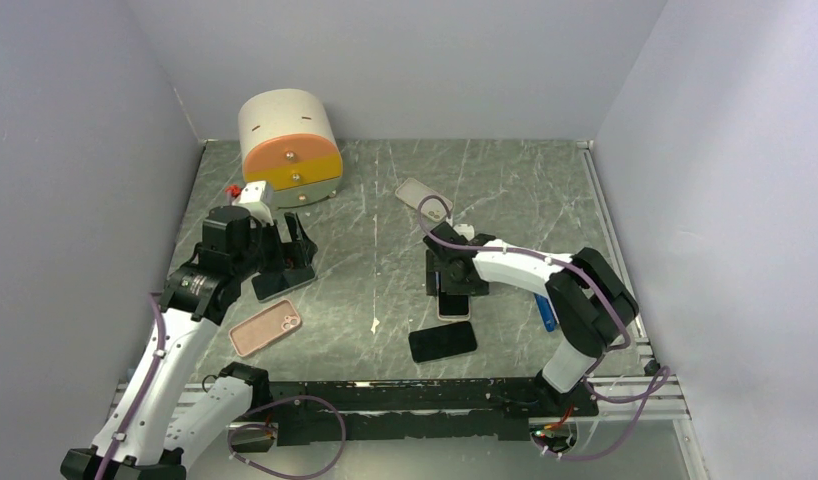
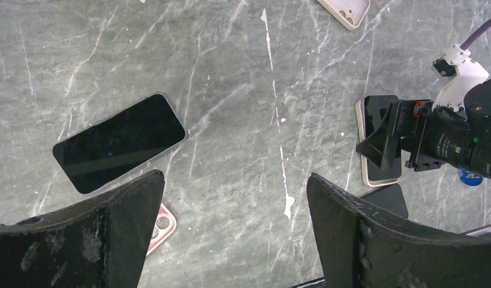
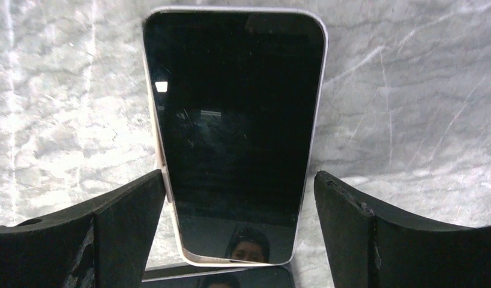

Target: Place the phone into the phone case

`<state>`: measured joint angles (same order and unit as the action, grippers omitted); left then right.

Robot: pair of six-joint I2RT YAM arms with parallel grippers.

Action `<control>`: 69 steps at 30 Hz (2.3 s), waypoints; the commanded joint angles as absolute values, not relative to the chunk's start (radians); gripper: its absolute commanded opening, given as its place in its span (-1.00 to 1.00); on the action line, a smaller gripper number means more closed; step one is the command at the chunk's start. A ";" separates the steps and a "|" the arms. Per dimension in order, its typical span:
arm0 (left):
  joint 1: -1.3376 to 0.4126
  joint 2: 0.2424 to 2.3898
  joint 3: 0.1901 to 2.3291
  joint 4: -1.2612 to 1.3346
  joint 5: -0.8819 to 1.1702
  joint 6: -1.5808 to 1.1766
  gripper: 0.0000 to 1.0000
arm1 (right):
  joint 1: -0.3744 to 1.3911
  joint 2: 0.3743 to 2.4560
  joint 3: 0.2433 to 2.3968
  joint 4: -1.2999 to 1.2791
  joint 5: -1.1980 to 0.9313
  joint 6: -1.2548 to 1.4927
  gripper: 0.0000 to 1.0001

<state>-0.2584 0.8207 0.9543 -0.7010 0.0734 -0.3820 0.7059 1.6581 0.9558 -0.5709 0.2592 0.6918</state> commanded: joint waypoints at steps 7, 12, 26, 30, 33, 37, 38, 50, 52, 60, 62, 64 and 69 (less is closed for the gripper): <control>-0.255 0.868 0.938 -0.684 0.151 -0.538 0.83 | 0.730 1.705 0.967 -0.481 0.268 0.650 0.55; -0.255 0.886 0.874 -0.647 0.212 -0.633 0.81 | 0.774 1.713 0.975 -0.429 0.258 0.633 0.36; -0.255 1.050 0.767 -0.477 0.417 -0.758 0.66 | 0.863 1.613 0.903 -0.130 0.240 0.574 0.07; -0.255 1.100 0.747 -0.387 0.499 -0.802 0.66 | 0.870 1.537 0.836 -0.046 0.220 0.538 0.06; -0.255 1.132 0.724 -0.275 0.542 -0.825 0.70 | 0.875 1.489 0.792 -0.004 0.215 0.524 0.05; -0.255 1.194 0.697 -0.128 0.602 -0.858 0.74 | 0.884 1.437 0.750 0.065 0.212 0.511 0.04; -0.256 1.212 0.692 -0.087 0.622 -0.869 0.74 | 0.888 1.423 0.741 0.079 0.212 0.508 0.04; -0.272 1.337 0.659 0.199 0.732 -0.997 0.75 | 0.966 1.277 0.672 0.220 0.216 0.469 -0.01; -0.273 1.356 0.661 0.221 0.744 -1.021 0.75 | 0.979 1.269 0.675 0.221 0.230 0.462 0.00; -0.293 1.414 0.644 0.327 0.771 -1.113 0.67 | 1.017 1.283 0.716 0.183 0.290 0.444 -0.02; -0.298 1.420 0.636 0.343 0.775 -1.130 0.62 | 1.024 1.287 0.720 0.183 0.302 0.445 -0.02; -0.305 1.420 0.633 0.337 0.773 -1.133 0.60 | 1.026 1.290 0.724 0.183 0.311 0.449 -0.02; -0.321 1.417 0.657 0.232 0.737 -1.100 0.57 | 1.032 1.302 0.733 0.180 0.320 0.449 -0.03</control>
